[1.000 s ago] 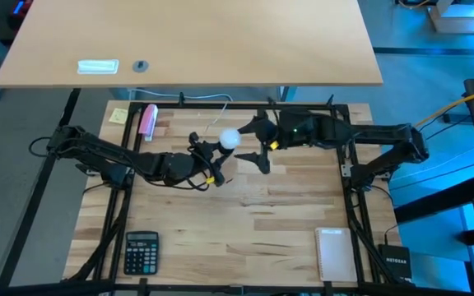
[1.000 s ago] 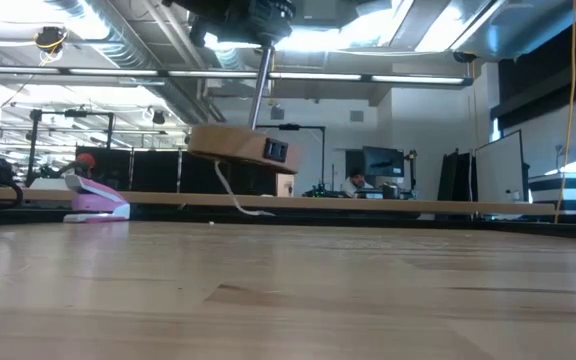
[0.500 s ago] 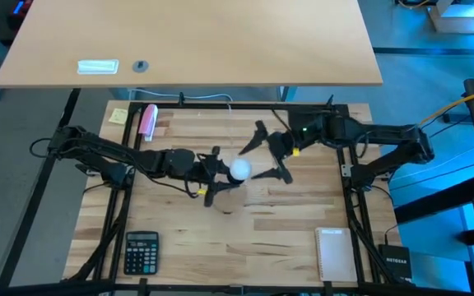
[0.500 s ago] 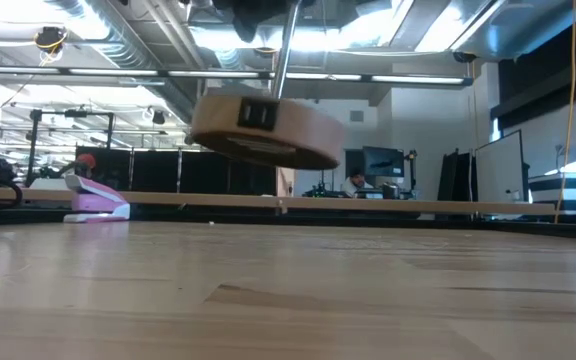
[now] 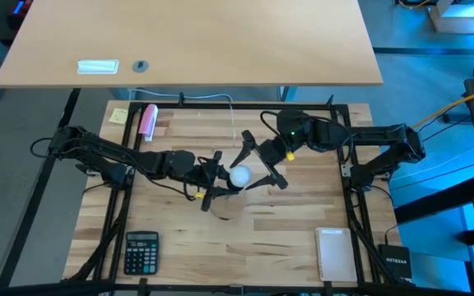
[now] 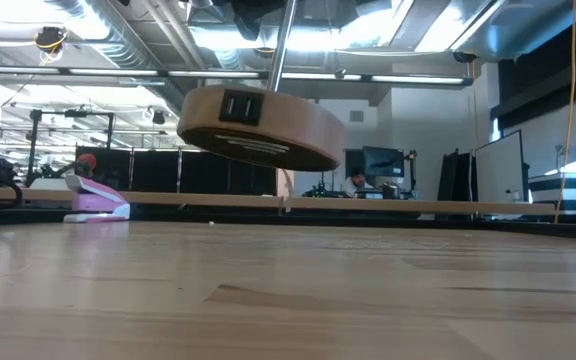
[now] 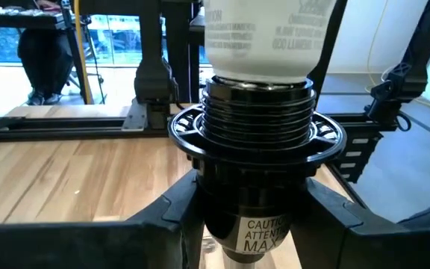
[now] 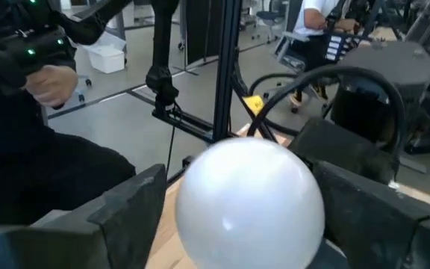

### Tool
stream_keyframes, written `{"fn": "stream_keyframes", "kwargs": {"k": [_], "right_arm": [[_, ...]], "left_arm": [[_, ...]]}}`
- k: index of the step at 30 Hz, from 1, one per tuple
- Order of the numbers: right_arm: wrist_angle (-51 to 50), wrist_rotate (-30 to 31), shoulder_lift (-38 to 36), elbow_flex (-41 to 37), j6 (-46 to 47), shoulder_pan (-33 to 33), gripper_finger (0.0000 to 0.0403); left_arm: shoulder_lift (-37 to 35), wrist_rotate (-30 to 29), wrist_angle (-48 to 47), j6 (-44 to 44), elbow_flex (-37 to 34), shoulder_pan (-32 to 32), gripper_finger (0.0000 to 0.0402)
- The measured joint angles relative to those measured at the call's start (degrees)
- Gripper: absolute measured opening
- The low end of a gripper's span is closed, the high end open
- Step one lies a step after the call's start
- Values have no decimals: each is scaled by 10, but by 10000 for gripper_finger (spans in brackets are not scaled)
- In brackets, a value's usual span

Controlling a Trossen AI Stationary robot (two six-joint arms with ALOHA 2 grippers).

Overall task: Screw lightbulb
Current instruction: Insert the lightbulb into the lamp

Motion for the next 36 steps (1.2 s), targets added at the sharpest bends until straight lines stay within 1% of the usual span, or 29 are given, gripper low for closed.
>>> {"fn": "stream_keyframes", "kwargs": {"k": [8,10,12,14,17,21,24,26,30,33,36], "right_arm": [[-28,27,2,1,-19,0,253],[-31,50,2,1,-18,1,242],[-37,77,0,1,-9,1,240],[-41,108,-1,1,9,1,240],[-51,161,-2,2,32,0,240],[-67,268,-1,3,63,0,237],[-63,345,0,4,107,0,236],[-52,379,1,4,136,0,236],[-35,408,8,3,174,0,236],[-28,409,17,3,177,0,235],[-21,390,20,2,173,0,242]], "left_arm": [[1,-1,-4,0,-1,0,137],[1,-7,-4,1,-1,0,137],[1,-27,-6,1,-2,0,137],[1,-62,-8,1,-2,0,137],[1,-135,-15,1,-2,-1,137],[2,-270,-19,3,-2,-7,137],[3,-353,-14,6,-2,-10,137],[3,-397,-9,0,-2,-10,137],[5,-459,-3,-15,-2,-14,137],[6,-471,-5,-15,-2,-18,137],[7,-475,-7,-12,-2,-21,137]]}}
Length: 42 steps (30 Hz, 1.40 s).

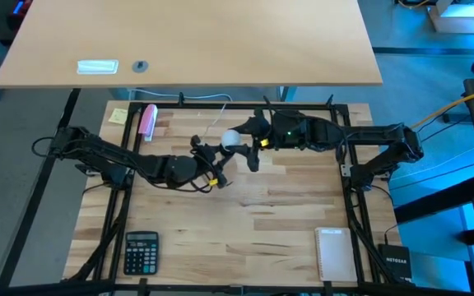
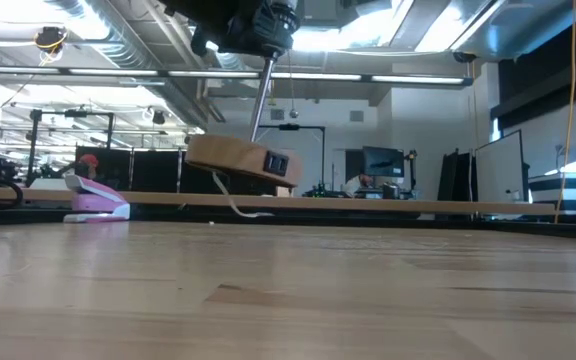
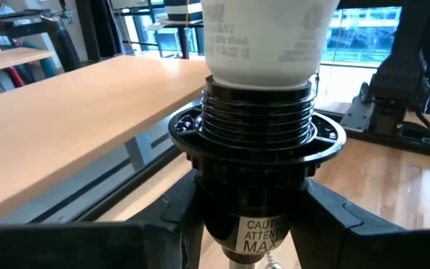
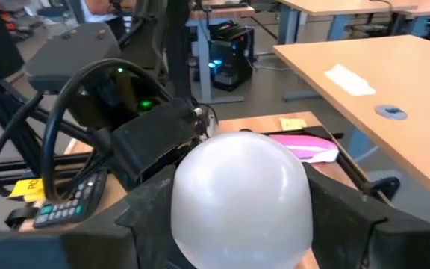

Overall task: Screw lightbulb
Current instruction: Insert the lightbulb into the lamp

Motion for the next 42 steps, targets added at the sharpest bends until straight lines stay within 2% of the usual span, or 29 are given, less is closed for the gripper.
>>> {"fn": "stream_keyframes", "kwargs": {"k": [9,13,16,19,23,26,34,42], "right_arm": [[-36,-41,-42,-5,-34,0,345],[-92,-49,-96,-4,-78,0,370],[-143,-61,-124,-3,-115,0,374],[-167,-117,-133,-3,-133,0,370],[-140,-199,-123,-3,-155,0,360],[-83,-276,-95,-3,-153,0,354],[59,-420,-17,-3,-122,0,347],[76,-442,9,-2,-117,0,346]], "left_arm": [[-4,9,-9,-1,5,0,137],[-5,66,-6,-1,5,1,137],[-6,141,0,9,5,2,137],[-5,258,3,28,4,3,137],[-5,406,21,31,3,10,137],[0,472,36,39,3,10,137],[5,502,38,30,3,13,137],[5,511,37,29,2,12,137]]}}
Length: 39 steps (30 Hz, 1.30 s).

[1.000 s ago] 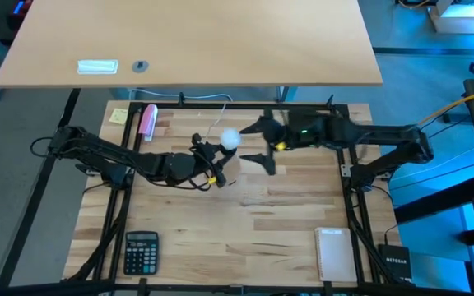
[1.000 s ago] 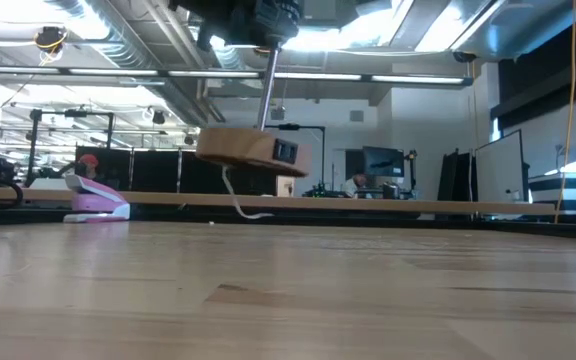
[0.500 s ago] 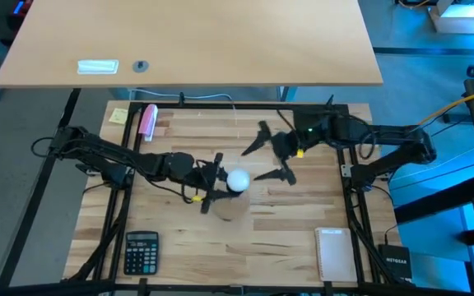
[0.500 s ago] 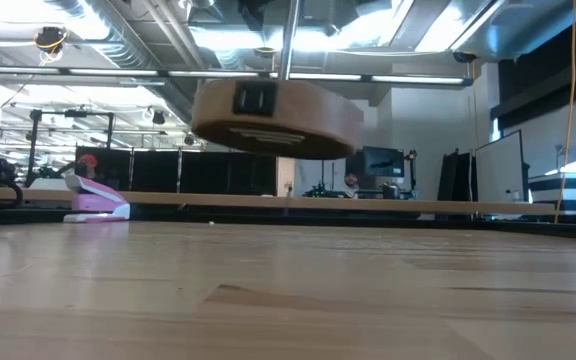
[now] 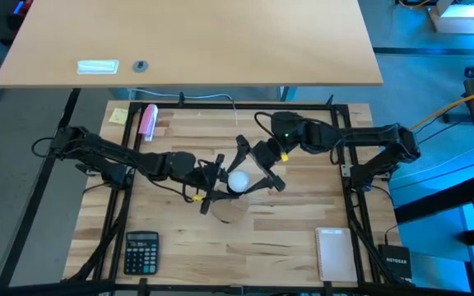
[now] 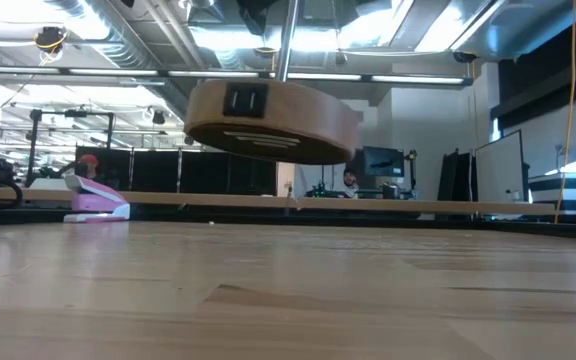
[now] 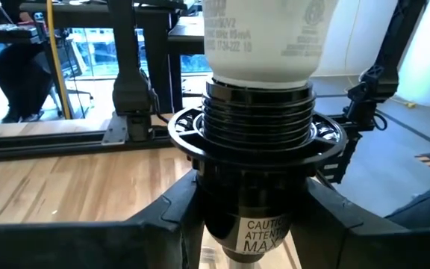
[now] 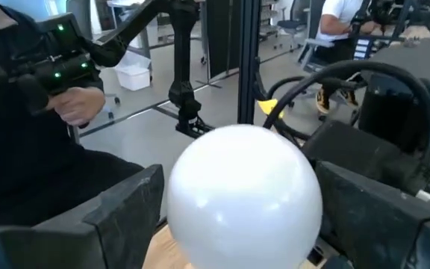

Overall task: Screw lightbulb
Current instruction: Insert the lightbulb into the lamp

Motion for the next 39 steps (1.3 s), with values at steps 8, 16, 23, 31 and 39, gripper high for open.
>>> {"fn": "stream_keyframes", "kwargs": {"k": [8,16,23,31,39], "right_arm": [[-10,20,-1,0,-17,0,308],[-28,39,-2,1,-19,0,235],[-82,163,-6,4,-1,0,238],[-101,392,-4,4,4,17,235],[-89,458,-3,3,36,22,241]], "left_arm": [[0,3,2,0,0,0,137],[0,-14,-1,-1,-2,0,137],[-7,-172,-18,-4,-3,-5,137],[-4,-401,-27,-18,-3,-12,137],[-3,-477,-31,-40,-3,-18,137]]}}
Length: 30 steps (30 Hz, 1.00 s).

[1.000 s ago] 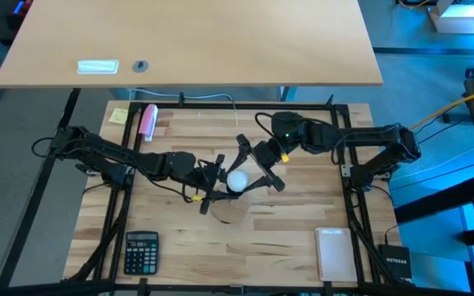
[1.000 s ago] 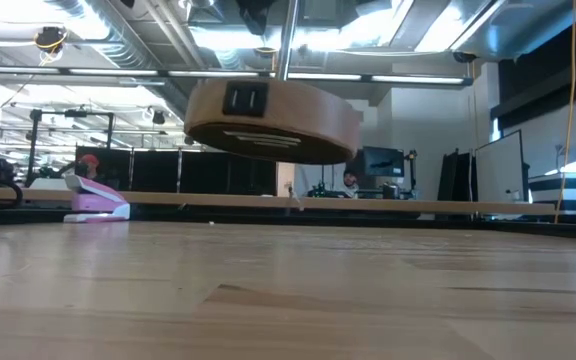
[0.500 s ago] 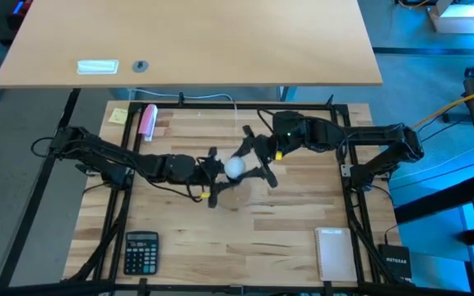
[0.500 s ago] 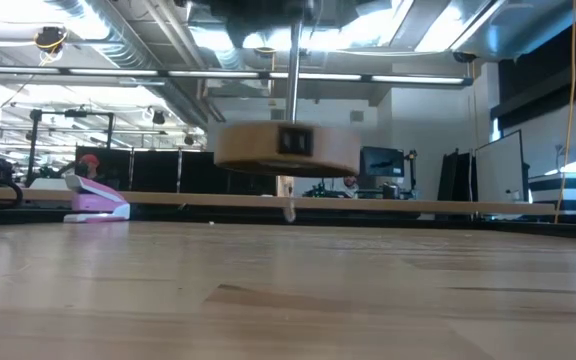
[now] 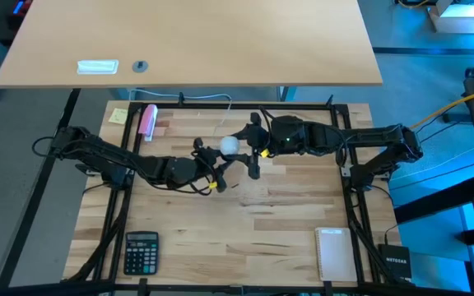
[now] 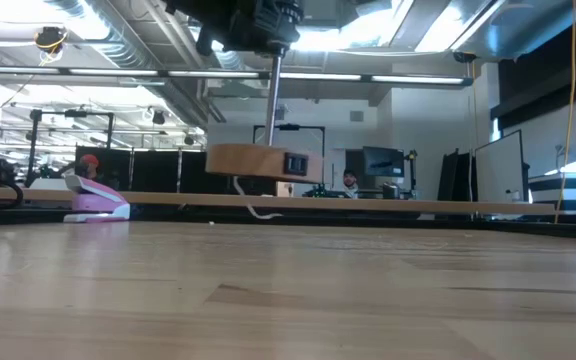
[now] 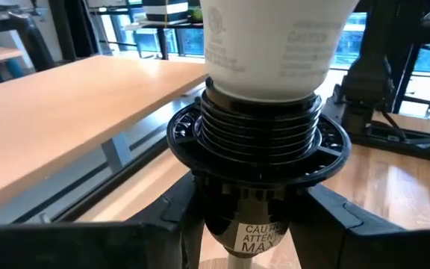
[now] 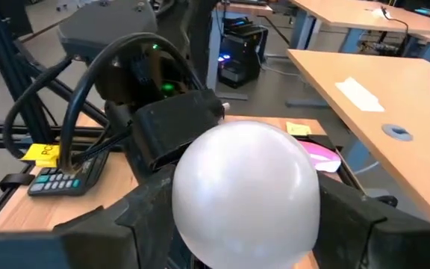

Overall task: Screw lightbulb
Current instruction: Insert the lightbulb into the lamp

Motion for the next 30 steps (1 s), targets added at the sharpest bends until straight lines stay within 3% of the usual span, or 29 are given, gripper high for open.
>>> {"fn": "stream_keyframes", "kwargs": {"k": [5,10,19,22,24,28,30], "right_arm": [[17,-33,0,-2,-5,0,251],[15,-41,-16,-4,-6,-1,289],[-107,-57,-125,-5,-28,0,349],[-155,-59,-144,-5,-52,0,352],[-165,-88,-147,-5,-68,-9,351],[-96,-272,-137,-20,-69,-39,342],[-51,-321,-118,-29,-47,-48,339]], "left_arm": [[0,-4,-2,13,1,-3,137],[-2,1,-16,0,2,-4,137],[-6,25,-9,-1,6,-4,137],[-6,98,-9,14,5,-1,137],[-6,205,-9,41,5,6,137],[5,364,9,43,4,16,137],[5,410,15,39,4,19,137]]}}
